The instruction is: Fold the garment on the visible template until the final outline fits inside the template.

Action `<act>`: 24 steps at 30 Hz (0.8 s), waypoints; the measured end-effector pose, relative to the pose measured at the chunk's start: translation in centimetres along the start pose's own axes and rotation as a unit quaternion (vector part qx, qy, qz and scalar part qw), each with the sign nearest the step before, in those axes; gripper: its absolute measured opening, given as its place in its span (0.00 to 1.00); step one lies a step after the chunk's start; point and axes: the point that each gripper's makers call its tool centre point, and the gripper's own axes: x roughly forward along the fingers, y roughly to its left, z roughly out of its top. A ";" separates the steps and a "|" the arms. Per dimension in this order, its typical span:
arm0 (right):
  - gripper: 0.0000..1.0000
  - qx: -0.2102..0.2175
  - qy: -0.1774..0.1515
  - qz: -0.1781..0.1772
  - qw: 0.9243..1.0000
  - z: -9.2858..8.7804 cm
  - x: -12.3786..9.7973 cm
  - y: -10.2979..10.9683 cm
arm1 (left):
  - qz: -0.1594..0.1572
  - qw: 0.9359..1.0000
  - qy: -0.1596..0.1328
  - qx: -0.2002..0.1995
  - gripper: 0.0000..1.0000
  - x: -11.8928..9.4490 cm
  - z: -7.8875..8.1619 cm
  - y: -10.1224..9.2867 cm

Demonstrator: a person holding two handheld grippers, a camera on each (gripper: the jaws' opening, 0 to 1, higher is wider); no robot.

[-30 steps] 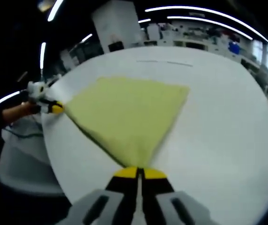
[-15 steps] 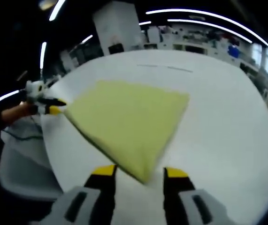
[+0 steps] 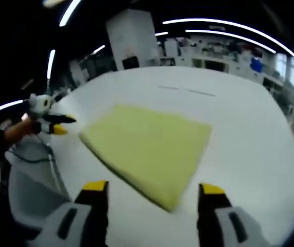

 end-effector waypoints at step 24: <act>0.99 -0.034 -0.034 -0.022 0.999 2.6 -4.9 3.5 | 0.037 0.999 -0.014 0.012 0.99 -4.6 1.1 -0.6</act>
